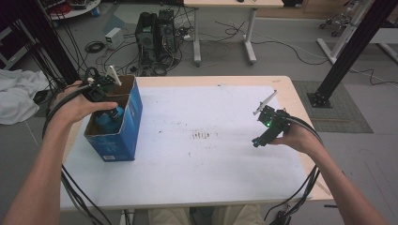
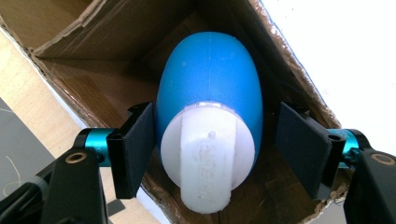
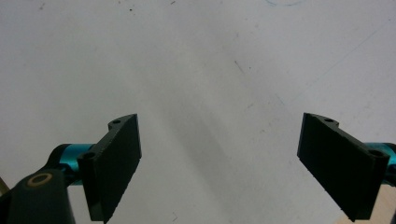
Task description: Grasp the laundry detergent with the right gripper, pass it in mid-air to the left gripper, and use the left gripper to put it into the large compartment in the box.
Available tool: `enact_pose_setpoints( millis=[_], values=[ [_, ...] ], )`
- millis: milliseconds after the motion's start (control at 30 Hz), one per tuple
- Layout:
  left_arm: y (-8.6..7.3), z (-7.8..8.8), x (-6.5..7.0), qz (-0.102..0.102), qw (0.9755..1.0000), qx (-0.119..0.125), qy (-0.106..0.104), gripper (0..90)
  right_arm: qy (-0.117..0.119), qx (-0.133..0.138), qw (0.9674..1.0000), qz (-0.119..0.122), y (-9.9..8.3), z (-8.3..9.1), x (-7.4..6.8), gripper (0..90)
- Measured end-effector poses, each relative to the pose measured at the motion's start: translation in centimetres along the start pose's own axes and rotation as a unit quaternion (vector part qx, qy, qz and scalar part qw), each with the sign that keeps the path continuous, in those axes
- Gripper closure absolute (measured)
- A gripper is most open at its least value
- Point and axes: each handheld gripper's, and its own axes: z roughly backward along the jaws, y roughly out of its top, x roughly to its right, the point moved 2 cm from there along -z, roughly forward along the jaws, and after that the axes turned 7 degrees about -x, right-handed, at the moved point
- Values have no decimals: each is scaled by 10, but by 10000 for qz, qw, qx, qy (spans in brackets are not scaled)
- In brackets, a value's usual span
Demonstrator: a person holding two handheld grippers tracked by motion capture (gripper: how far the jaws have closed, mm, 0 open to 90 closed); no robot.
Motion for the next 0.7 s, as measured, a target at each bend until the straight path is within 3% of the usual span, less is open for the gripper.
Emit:
enact_pose_setpoints(
  millis=[167,200,233,267,367,433,567,600,700],
  values=[
    [1,2,1,25,10000,55,0,299,2,11,10000,-13,0,0,0,128],
    [2,9,1,-13,9999,88,53,299,-9,-4,10000,-11,-1,0,-1,128],
    [1,1,1,56,10000,57,-6,299,-5,-7,10000,-13,-1,0,-1,128],
    [2,10,1,-7,10000,87,38,299,2,4,10000,-13,0,0,0,128],
    [2,6,1,1,10000,67,29,298,-11,-2,10000,-17,-1,1,-1,128],
    [2,16,0,-26,9999,102,98,256,-12,8,10000,-21,-1,1,-1,128],
    [2,8,1,-16,10000,59,38,247,-6,10,10000,-19,-1,1,-1,128],
    [3,25,2,11,9995,267,157,247,-10,-7,10000,-7,-1,0,-1,128],
    [2,20,1,-11,9997,183,161,247,-12,-3,10000,-15,-1,1,-1,128]
  ],
)
